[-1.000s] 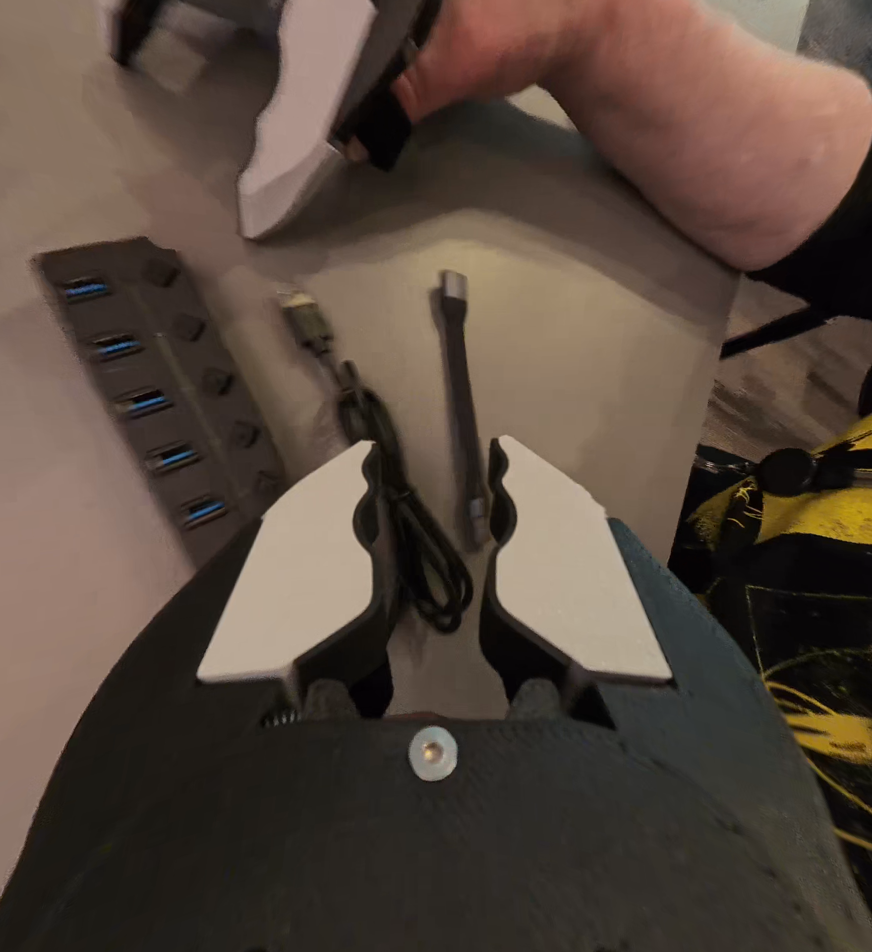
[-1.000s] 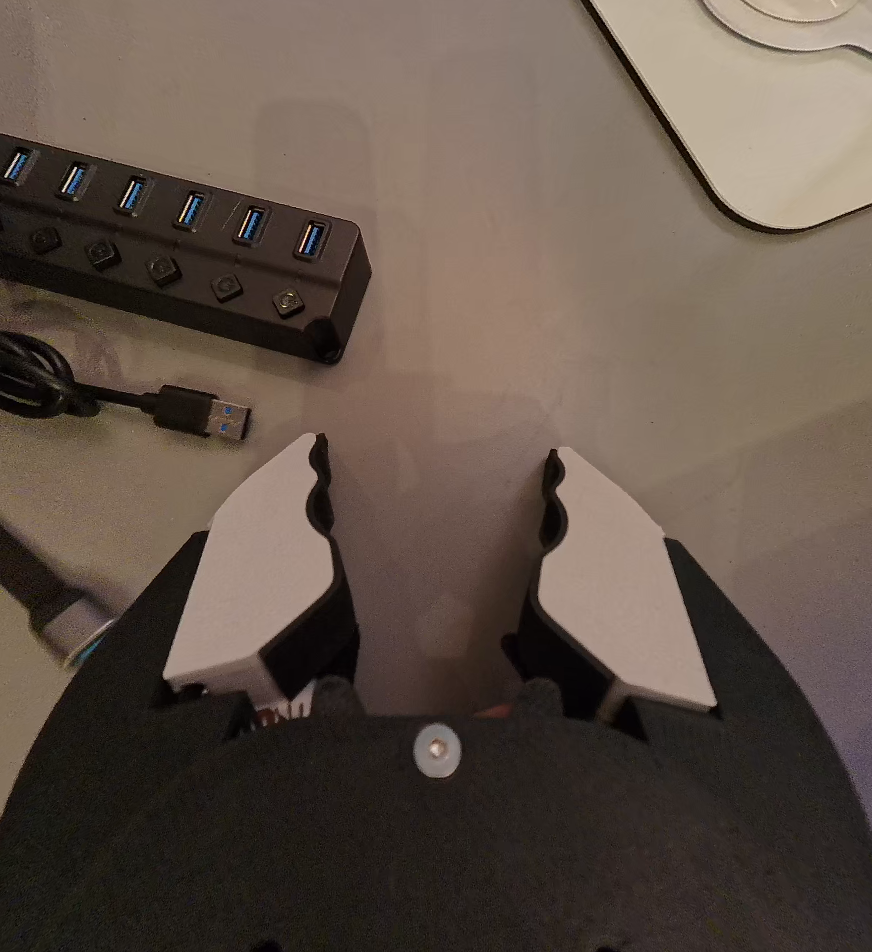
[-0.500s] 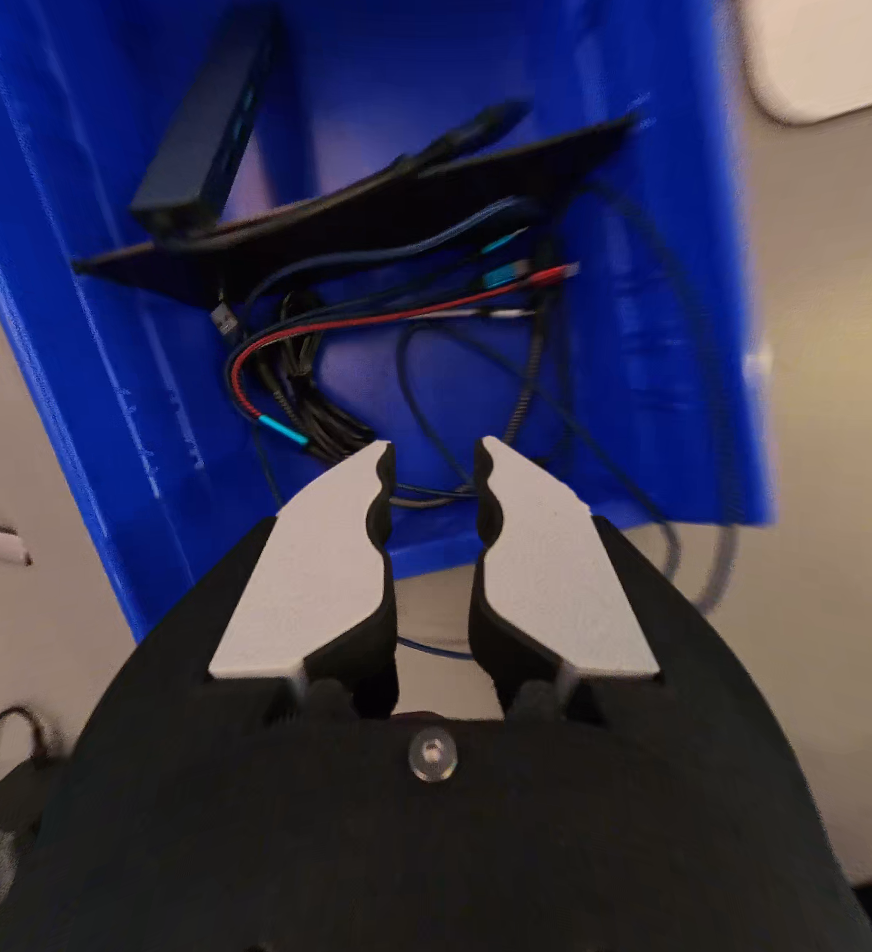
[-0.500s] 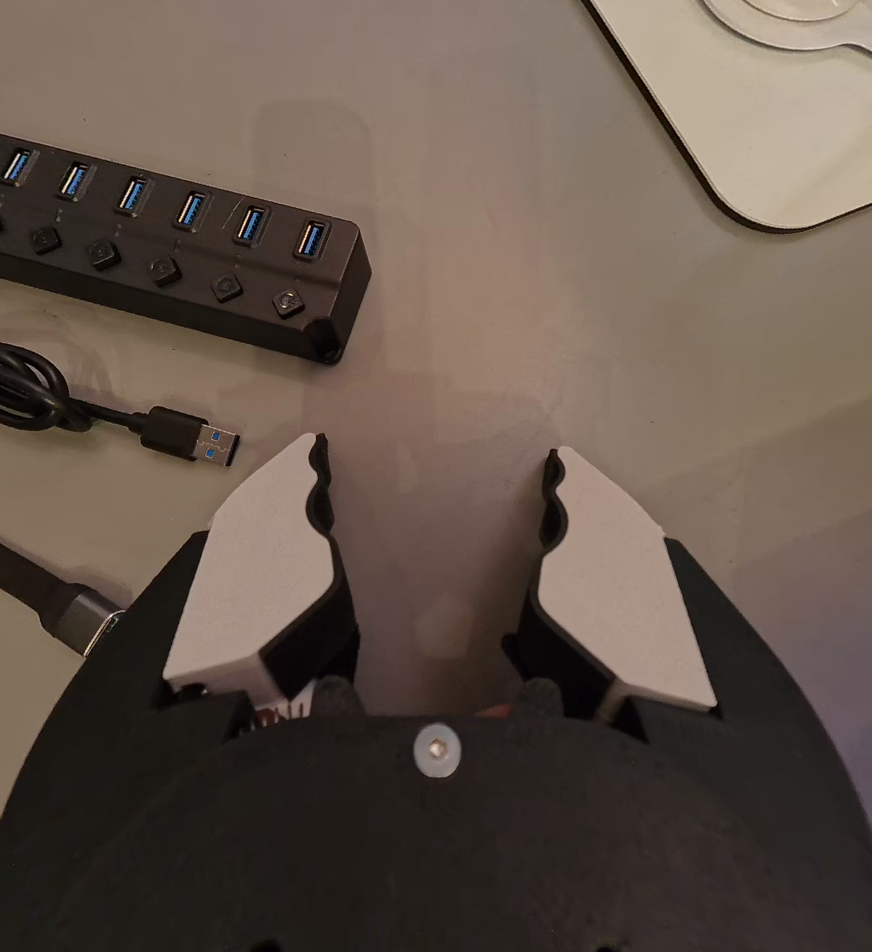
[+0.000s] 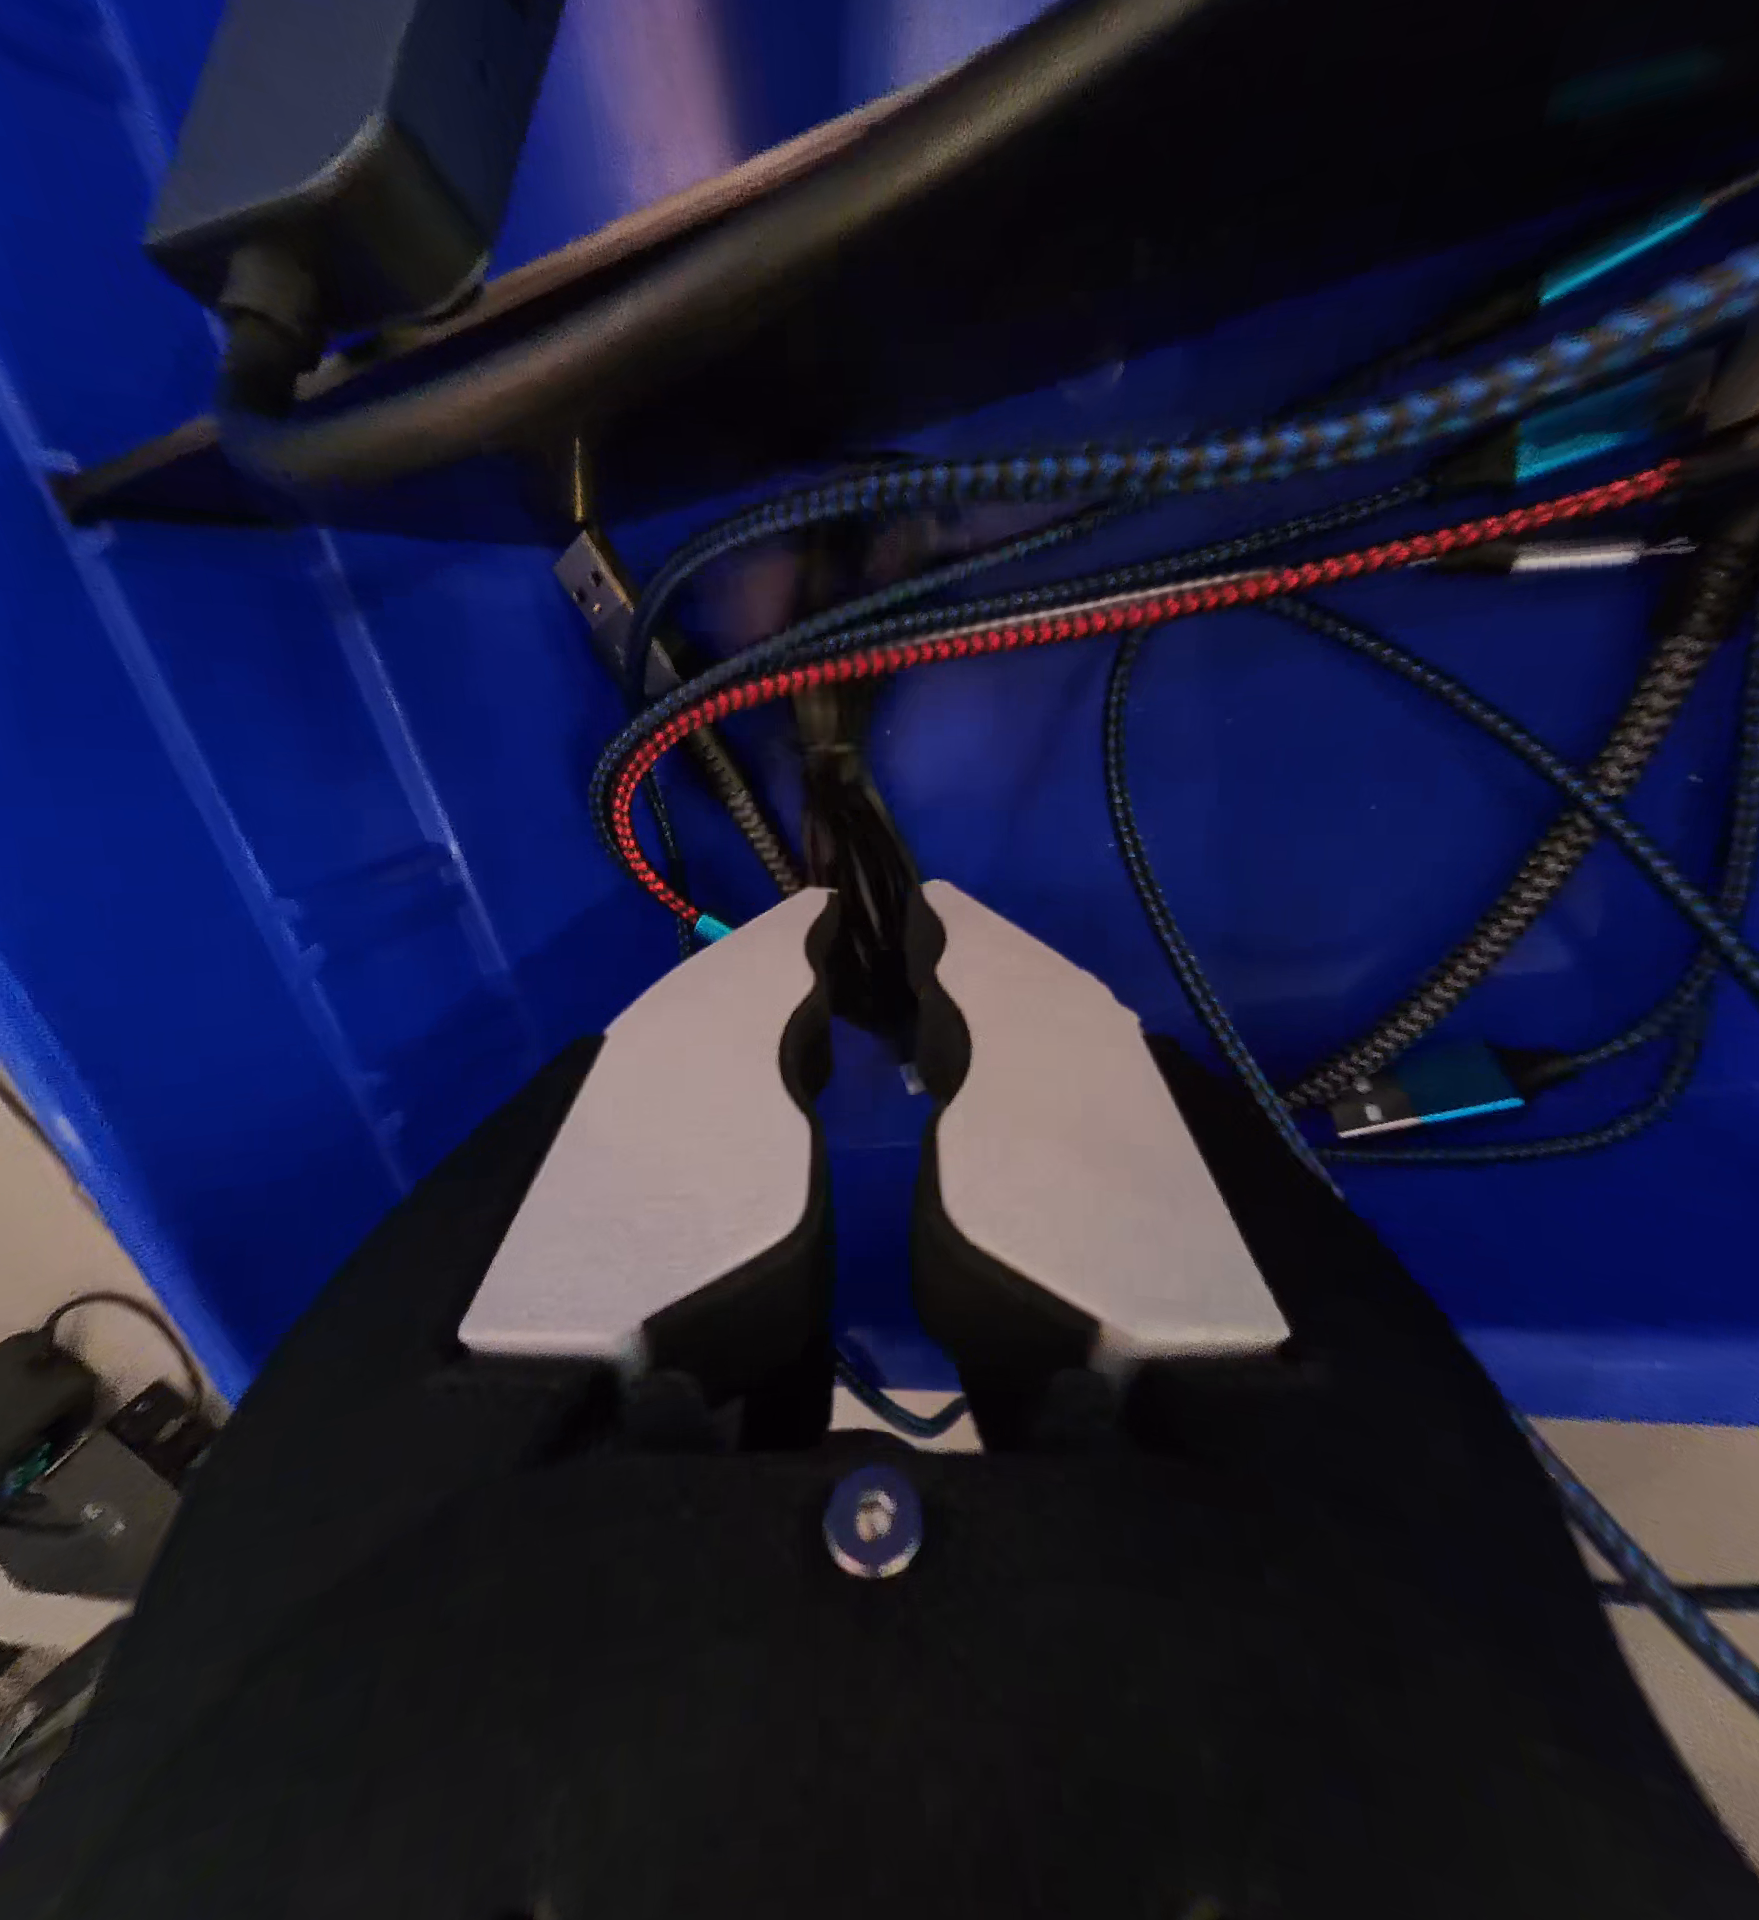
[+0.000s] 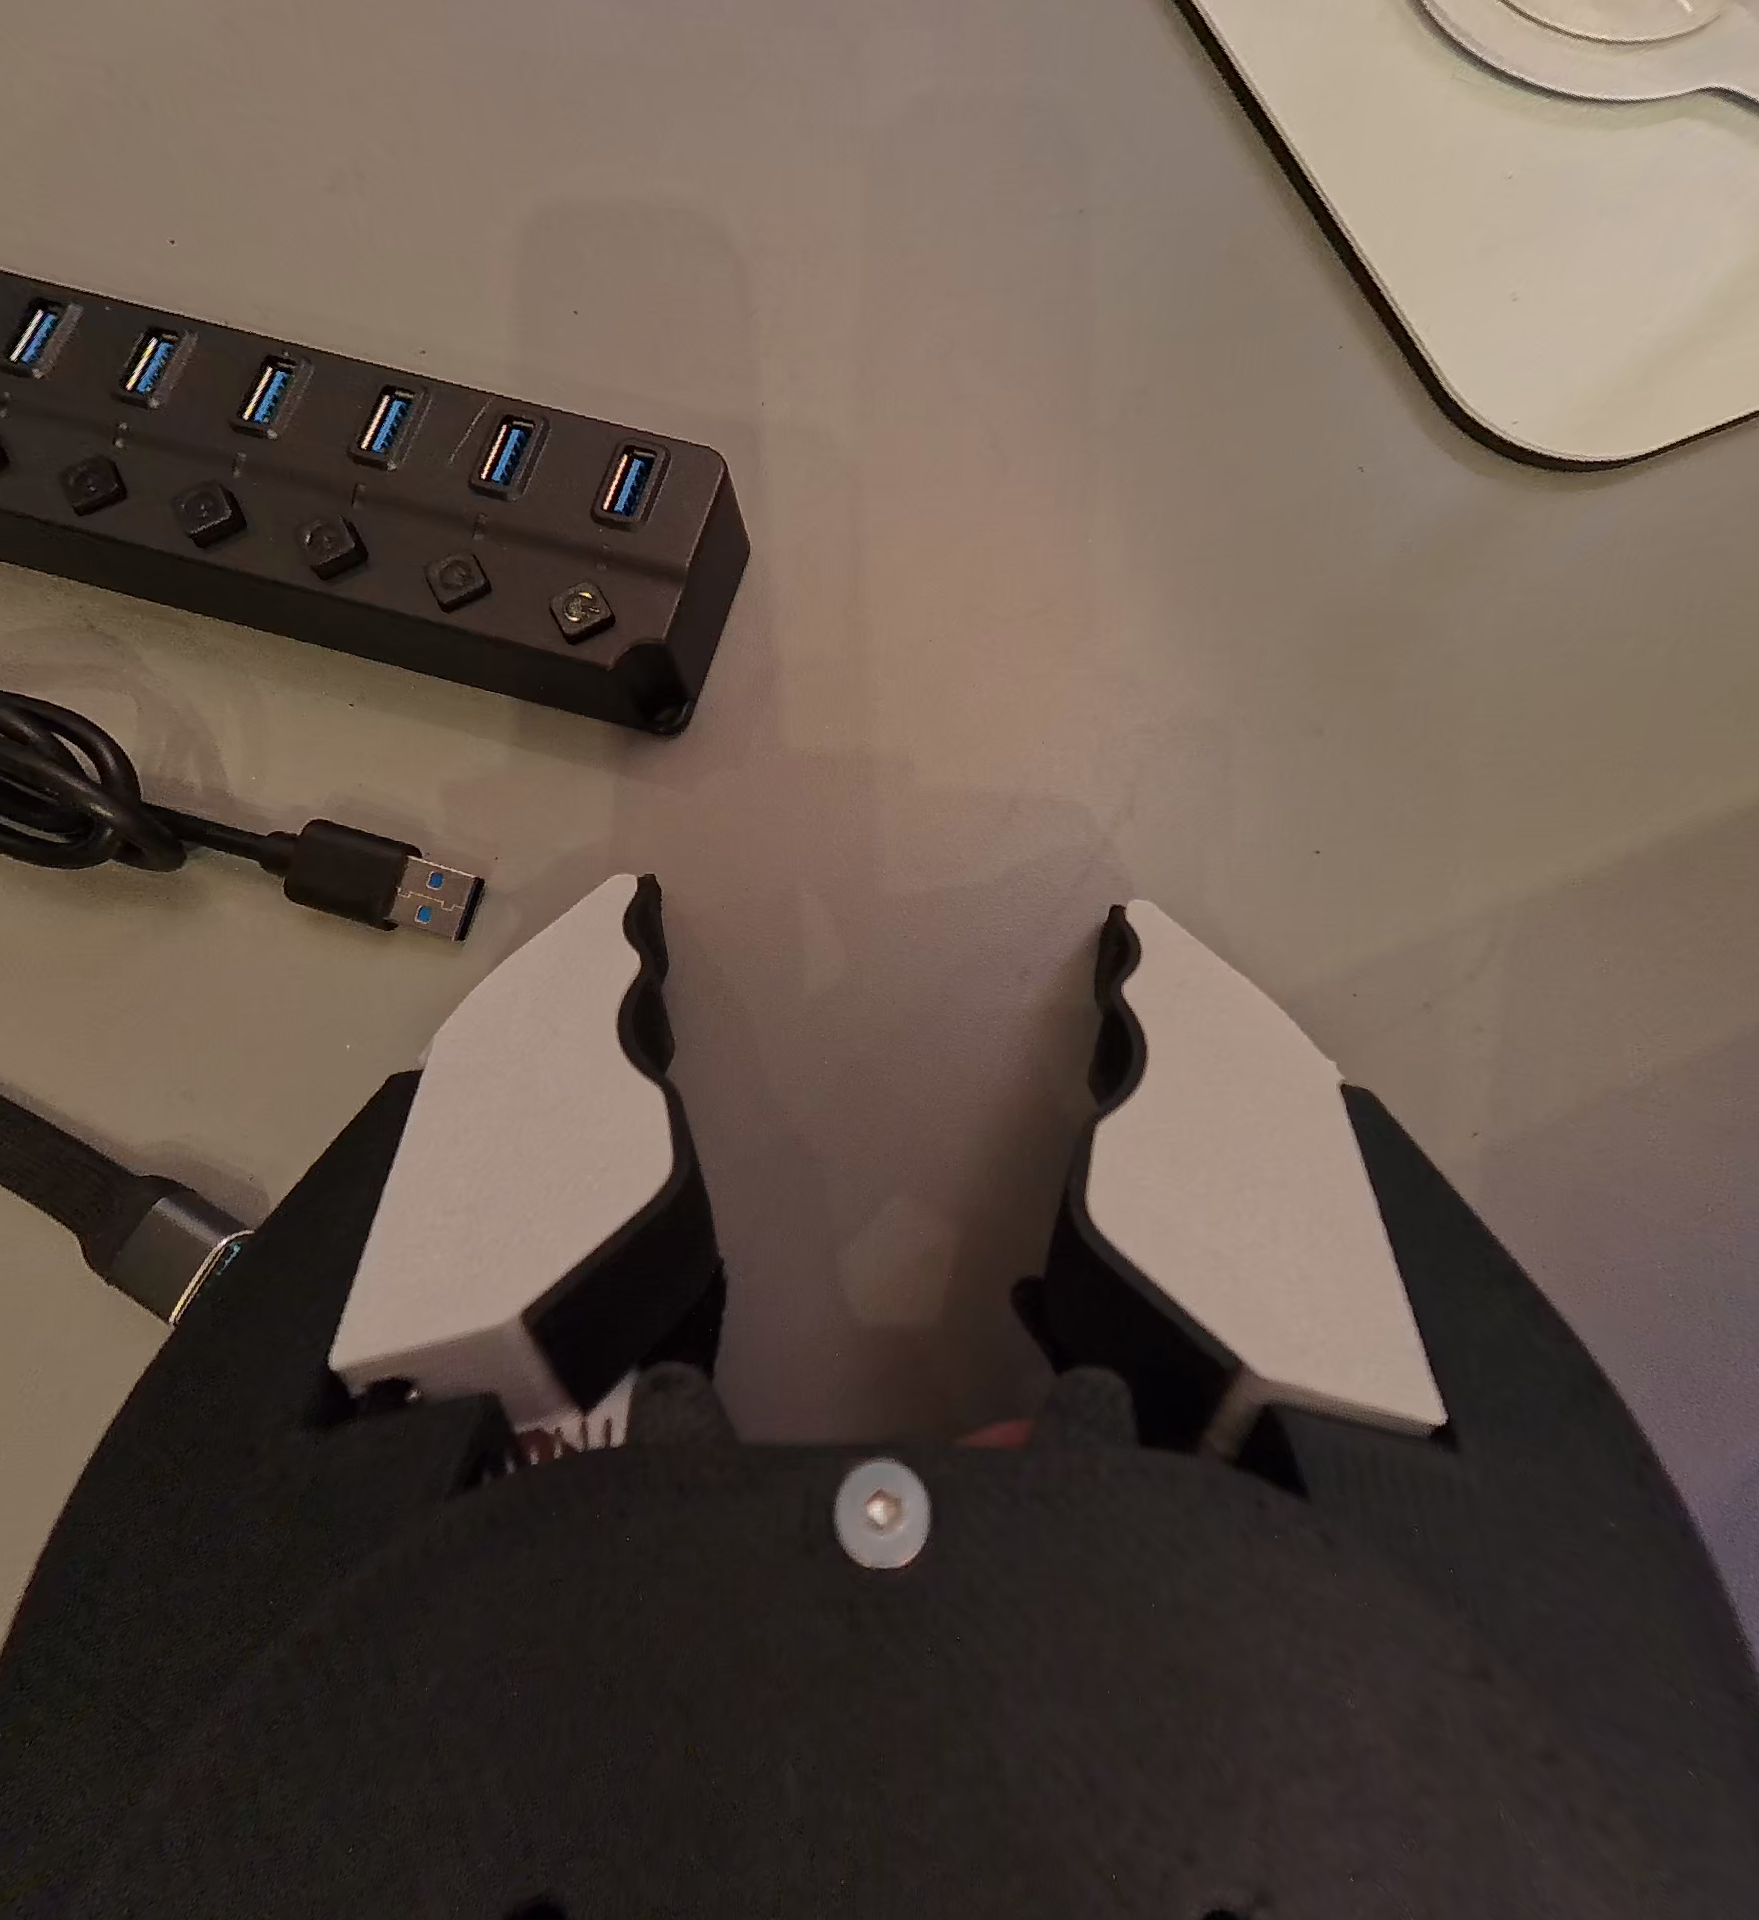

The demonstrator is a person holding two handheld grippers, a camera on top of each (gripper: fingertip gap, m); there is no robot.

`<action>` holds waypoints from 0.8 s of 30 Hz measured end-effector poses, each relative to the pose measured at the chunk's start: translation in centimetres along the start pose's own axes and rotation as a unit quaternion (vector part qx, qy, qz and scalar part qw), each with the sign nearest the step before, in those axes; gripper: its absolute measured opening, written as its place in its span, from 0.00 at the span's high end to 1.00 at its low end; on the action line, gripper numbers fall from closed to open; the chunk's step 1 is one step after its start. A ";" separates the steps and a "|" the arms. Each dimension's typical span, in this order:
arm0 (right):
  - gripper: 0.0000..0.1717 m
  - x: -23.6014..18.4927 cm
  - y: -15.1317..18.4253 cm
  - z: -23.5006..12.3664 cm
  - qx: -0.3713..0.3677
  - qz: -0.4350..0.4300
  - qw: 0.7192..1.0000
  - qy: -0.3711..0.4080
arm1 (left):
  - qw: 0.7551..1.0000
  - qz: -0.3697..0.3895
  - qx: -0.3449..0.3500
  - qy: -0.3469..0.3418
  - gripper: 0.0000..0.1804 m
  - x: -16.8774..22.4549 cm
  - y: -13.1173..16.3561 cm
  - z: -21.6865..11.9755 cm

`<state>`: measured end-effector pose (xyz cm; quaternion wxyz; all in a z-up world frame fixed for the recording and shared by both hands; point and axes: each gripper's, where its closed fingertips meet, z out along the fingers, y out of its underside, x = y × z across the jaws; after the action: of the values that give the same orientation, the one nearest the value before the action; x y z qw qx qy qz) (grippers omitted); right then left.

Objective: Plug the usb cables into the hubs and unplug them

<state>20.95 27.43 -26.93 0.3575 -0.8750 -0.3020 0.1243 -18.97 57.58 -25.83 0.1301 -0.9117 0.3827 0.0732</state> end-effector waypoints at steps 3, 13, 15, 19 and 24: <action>0.54 0.0 0.0 0.0 0.000 0.000 1.000 0.000 | 0.999 0.004 0.032 0.024 0.95 0.4 -0.4 -1.4; 0.54 0.0 0.0 0.0 0.000 0.000 1.000 0.000 | 0.989 0.143 -0.041 -0.005 0.96 0.5 3.2 -9.1; 0.54 0.0 0.0 0.0 0.000 0.000 1.000 0.000 | 0.974 0.201 -0.107 -0.019 0.96 0.8 5.0 -10.0; 0.54 0.0 0.0 0.0 0.000 0.000 1.000 0.000 | 0.932 0.286 -0.221 0.010 0.96 2.2 7.8 -11.0; 0.54 0.0 0.0 0.0 0.000 -0.001 1.000 0.001 | 0.895 0.379 -0.215 0.092 0.96 5.8 8.2 -13.4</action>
<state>20.95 27.41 -26.93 0.3577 -0.8749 -0.3023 0.1236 -20.37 44.21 -15.84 -0.1426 -0.7058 0.6846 0.1132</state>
